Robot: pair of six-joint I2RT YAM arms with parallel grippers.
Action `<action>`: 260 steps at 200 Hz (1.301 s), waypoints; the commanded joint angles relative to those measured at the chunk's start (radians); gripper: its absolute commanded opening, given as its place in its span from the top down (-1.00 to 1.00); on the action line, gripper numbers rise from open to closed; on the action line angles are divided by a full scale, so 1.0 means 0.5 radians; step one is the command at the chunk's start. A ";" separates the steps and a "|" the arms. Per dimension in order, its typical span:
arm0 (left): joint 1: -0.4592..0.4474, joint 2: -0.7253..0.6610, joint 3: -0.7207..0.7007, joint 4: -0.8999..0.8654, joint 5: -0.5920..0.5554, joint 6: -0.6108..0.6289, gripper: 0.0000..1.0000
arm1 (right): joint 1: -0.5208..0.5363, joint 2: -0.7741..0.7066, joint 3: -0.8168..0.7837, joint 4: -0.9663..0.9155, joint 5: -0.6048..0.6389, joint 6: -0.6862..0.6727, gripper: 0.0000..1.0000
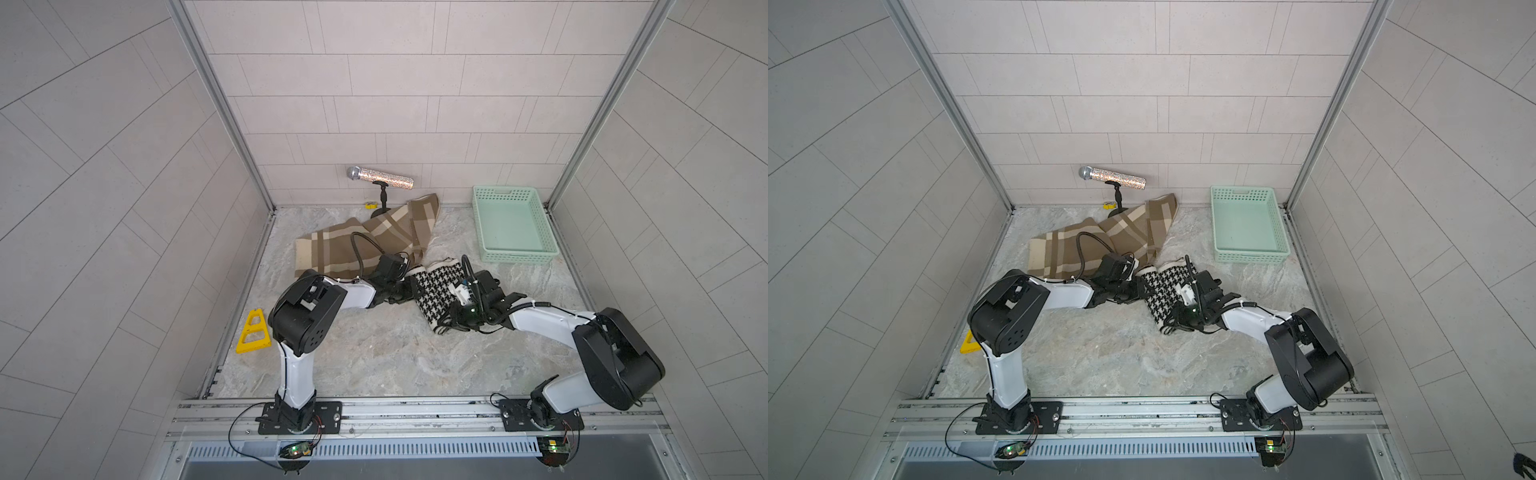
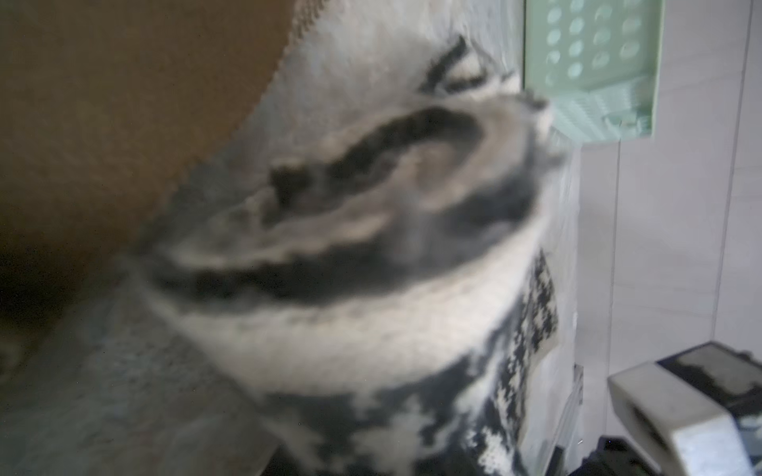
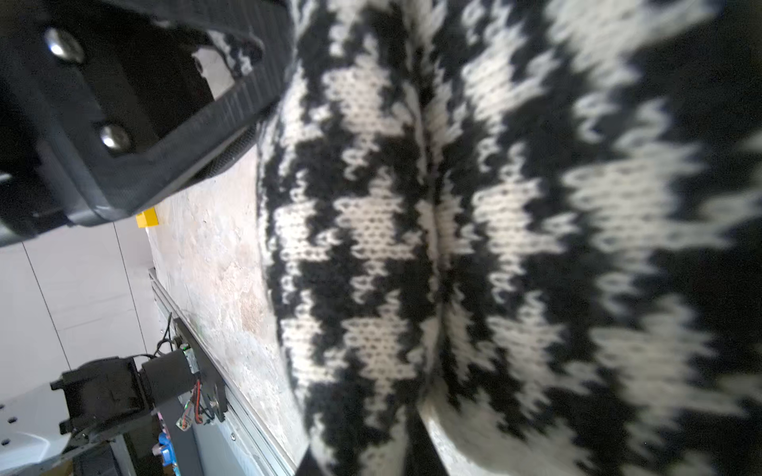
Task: Roll up the scarf and place it into the basket
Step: Roll the scarf at the center of the board.
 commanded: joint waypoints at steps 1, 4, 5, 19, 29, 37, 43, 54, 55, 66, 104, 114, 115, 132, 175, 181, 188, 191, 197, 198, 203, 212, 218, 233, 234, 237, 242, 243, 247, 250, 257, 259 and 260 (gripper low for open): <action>0.001 0.071 0.022 -0.051 -0.064 -0.058 0.41 | 0.014 -0.118 0.079 -0.414 0.328 -0.172 0.21; 0.002 0.069 0.021 -0.051 -0.062 -0.062 0.41 | 0.019 -0.147 0.092 -0.463 0.394 -0.194 0.17; 0.003 0.070 0.021 -0.051 -0.062 -0.063 0.41 | 0.023 -0.159 0.096 -0.480 0.415 -0.202 0.16; 0.002 0.065 0.020 -0.075 -0.057 -0.066 0.41 | 0.082 -0.318 0.145 -0.692 0.748 -0.284 -0.03; 0.001 0.056 0.017 -0.084 -0.056 -0.069 0.41 | 0.137 -0.430 0.157 -0.786 0.964 -0.349 -0.12; 0.003 0.051 0.019 -0.089 -0.046 -0.072 0.41 | 0.193 -0.507 0.169 -0.854 1.120 -0.382 -0.16; 0.001 0.049 0.017 -0.093 -0.036 -0.075 0.40 | 0.244 -0.552 0.183 -0.895 1.222 -0.408 -0.19; 0.001 0.043 0.019 -0.093 -0.021 -0.084 0.41 | 0.358 -0.615 0.216 -0.980 1.450 -0.439 -0.22; 0.002 0.042 0.018 -0.093 -0.020 -0.087 0.41 | 0.364 -0.620 0.219 -0.987 1.470 -0.443 -0.23; 0.001 0.035 0.017 -0.090 -0.011 -0.092 0.41 | 0.504 -0.646 0.262 -1.049 1.673 -0.475 -0.25; 0.001 0.034 0.014 -0.090 -0.002 -0.106 0.41 | 1.088 -0.489 0.482 -1.204 2.277 -0.549 -0.30; 0.002 0.037 0.016 -0.089 0.002 -0.110 0.41 | 1.192 -0.382 0.550 -1.221 2.361 -0.563 -0.33; 0.003 0.037 0.016 -0.090 0.002 -0.110 0.41 | 1.200 -0.370 0.558 -1.222 2.364 -0.563 -0.34; 0.003 0.042 0.027 -0.090 0.009 -0.115 0.41 | 1.291 -0.170 0.664 -1.243 2.425 -0.575 -0.40; 0.002 0.036 0.033 -0.093 0.027 -0.118 0.41 | 1.373 0.249 0.839 -1.249 2.501 -0.638 -0.50; 0.003 0.037 0.032 -0.093 0.027 -0.118 0.41 | 1.379 0.298 0.853 -1.238 2.500 -0.648 -0.51; 0.002 0.037 0.033 -0.089 0.029 -0.121 0.41 | 1.380 0.349 0.862 -1.221 2.495 -0.664 -0.52; 0.004 0.037 0.034 -0.090 0.032 -0.121 0.41 | 1.380 0.373 0.866 -1.218 2.495 -0.667 -0.53; 0.004 0.035 0.034 -0.087 0.033 -0.124 0.41 | 1.380 0.412 0.873 -1.214 2.518 -0.664 -0.55; 0.005 0.036 0.034 -0.087 0.033 -0.124 0.41 | 1.380 0.422 0.874 -1.214 2.522 -0.663 -0.56; 0.005 0.035 0.032 -0.086 0.032 -0.124 0.40 | 1.377 0.460 0.877 -1.214 2.548 -0.660 -0.58; 0.006 0.036 0.032 -0.087 0.034 -0.126 0.40 | 1.369 0.521 0.878 -1.213 2.592 -0.659 -0.61; 0.004 0.039 0.034 -0.087 0.040 -0.124 0.40 | 1.362 0.556 0.878 -1.208 2.617 -0.659 -0.63; 0.004 0.042 0.038 -0.083 0.054 -0.130 0.41 | 1.333 0.619 0.852 -1.171 2.643 -0.676 -0.64; 0.004 0.044 0.039 -0.082 0.051 -0.130 0.41 | 1.330 0.623 0.849 -1.168 2.643 -0.678 -0.63; 0.005 0.044 0.040 -0.084 0.056 -0.132 0.40 | 1.322 0.635 0.842 -1.159 2.640 -0.681 -0.63; 0.005 0.045 0.042 -0.084 0.060 -0.131 0.41 | 1.311 0.652 0.831 -1.142 2.637 -0.688 -0.63; 0.006 0.045 0.041 -0.084 0.062 -0.131 0.41 | 1.308 0.656 0.830 -1.138 2.637 -0.690 -0.63; 0.004 0.044 0.041 -0.084 0.065 -0.132 0.40 | 1.300 0.668 0.822 -1.127 2.636 -0.694 -0.63; 0.004 0.045 0.043 -0.084 0.066 -0.131 0.40 | 1.298 0.676 0.815 -1.119 2.636 -0.697 -0.63; 0.004 0.045 0.043 -0.081 0.070 -0.134 0.40 | 1.288 0.698 0.804 -1.099 2.630 -0.707 -0.62; 0.004 0.046 0.044 -0.084 0.071 -0.134 0.40 | 1.285 0.704 0.799 -1.090 2.626 -0.710 -0.62; 0.004 0.046 0.044 -0.084 0.072 -0.134 0.40 | 1.283 0.705 0.798 -1.087 2.624 -0.710 -0.62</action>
